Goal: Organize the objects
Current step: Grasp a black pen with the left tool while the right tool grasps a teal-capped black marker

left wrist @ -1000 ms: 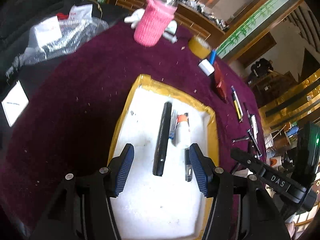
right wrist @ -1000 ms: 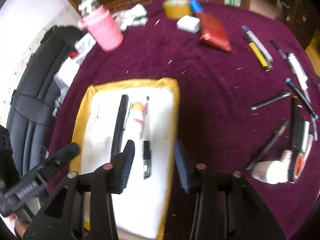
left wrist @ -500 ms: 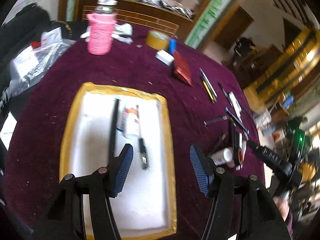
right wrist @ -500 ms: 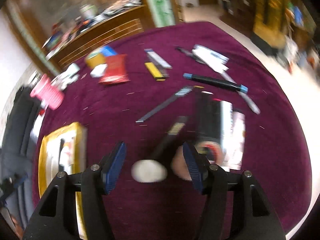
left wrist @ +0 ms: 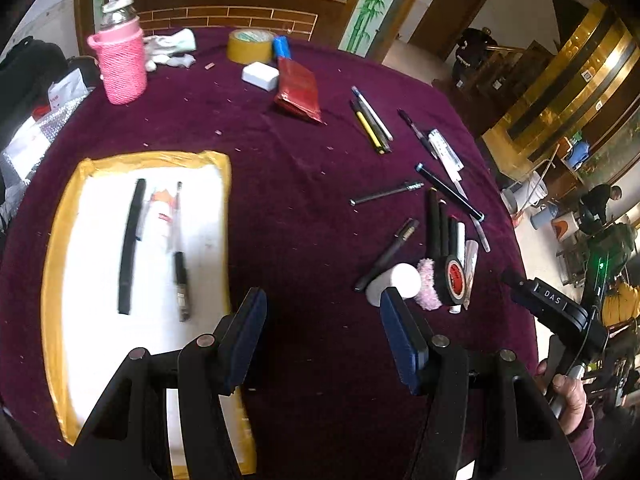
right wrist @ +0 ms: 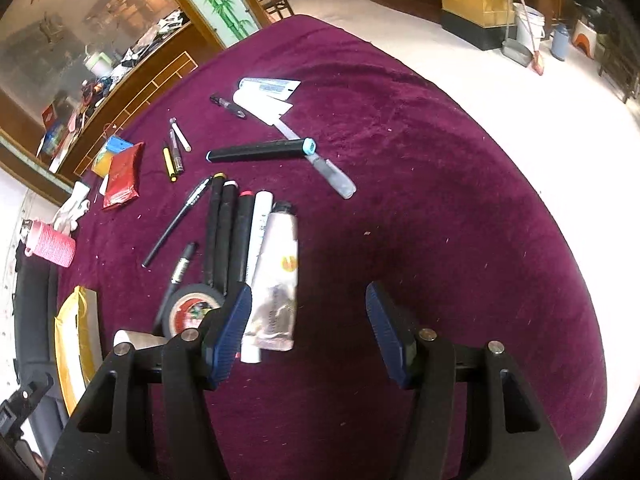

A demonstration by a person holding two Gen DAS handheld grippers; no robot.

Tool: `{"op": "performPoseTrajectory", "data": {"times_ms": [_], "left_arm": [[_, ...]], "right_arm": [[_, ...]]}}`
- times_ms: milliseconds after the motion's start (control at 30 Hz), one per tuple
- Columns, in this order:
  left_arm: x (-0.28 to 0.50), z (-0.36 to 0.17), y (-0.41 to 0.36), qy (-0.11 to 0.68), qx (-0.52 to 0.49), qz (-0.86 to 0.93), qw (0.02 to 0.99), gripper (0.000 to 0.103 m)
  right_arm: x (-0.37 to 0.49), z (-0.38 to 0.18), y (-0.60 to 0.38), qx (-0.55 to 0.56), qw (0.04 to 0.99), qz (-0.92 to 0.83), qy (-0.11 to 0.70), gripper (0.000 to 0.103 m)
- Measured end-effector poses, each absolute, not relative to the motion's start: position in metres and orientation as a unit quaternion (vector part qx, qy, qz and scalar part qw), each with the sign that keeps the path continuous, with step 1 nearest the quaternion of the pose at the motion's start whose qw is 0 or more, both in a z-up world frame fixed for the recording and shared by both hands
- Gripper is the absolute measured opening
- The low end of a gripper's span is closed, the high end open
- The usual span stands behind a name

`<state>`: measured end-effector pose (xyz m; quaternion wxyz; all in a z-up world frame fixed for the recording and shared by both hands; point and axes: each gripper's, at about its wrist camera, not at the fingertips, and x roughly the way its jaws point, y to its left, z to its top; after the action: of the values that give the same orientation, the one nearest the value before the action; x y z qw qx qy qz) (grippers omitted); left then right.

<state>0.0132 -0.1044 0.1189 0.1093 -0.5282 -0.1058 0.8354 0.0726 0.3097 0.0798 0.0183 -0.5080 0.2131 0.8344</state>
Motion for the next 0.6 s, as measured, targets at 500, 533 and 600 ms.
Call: {"op": "performPoseTrajectory", "data": {"times_ms": [500,533,600], "left_arm": [[-0.101,0.088,-0.010,0.030,-0.509,0.834,0.209,0.053],[-0.111,0.079,0.000,0.044,-0.513,0.829,0.216,0.053],[-0.125,0.063,0.015,0.072,-0.518,0.822,0.226,0.053]], "right_arm": [[0.056,0.056,0.334,-0.554,-0.030,0.812,0.182,0.058],[0.059,0.055,0.338,-0.557,-0.029,0.810,0.181,0.058],[0.065,0.053,0.347,-0.562,-0.023,0.807,0.183,0.058]]}}
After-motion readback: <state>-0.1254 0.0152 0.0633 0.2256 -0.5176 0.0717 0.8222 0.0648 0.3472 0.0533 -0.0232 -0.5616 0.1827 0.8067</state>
